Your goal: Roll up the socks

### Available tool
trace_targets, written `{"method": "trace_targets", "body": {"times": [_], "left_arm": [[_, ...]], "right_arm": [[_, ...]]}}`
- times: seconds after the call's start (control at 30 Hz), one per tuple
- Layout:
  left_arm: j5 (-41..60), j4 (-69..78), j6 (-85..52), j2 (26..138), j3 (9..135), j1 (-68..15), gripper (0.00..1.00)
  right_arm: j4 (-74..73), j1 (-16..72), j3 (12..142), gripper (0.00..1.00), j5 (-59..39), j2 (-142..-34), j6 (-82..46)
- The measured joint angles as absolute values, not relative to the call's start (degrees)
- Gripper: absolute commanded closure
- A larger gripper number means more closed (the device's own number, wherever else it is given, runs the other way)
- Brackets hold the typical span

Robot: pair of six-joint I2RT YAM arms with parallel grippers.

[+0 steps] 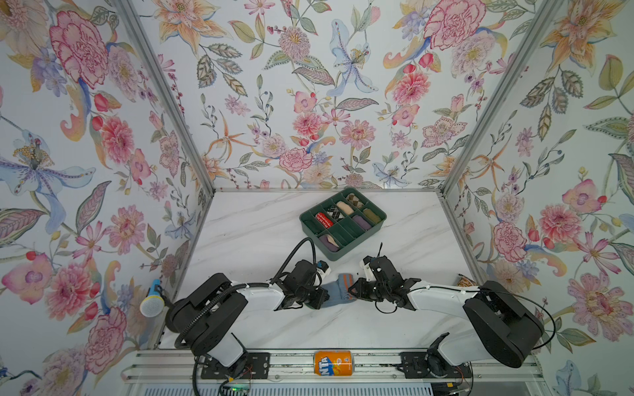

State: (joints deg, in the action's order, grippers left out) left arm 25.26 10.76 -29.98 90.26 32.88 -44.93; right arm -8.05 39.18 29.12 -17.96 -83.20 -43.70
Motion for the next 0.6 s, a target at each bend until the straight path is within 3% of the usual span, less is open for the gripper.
{"method": "trace_targets", "body": {"times": [0.3, 0.6], "left_arm": [[23.8, 13.6, -30.0, 91.4, 32.8, -43.8, 1.0], [27.9, 25.7, -30.8, 92.8, 27.4, -40.8, 1.0]], "right_arm": [[-4.9, 38.5, 30.6, 0.83, -17.9, -83.2, -39.7], [3.4, 35.7, 35.0, 0.84, -16.8, -83.3, -32.0]]}}
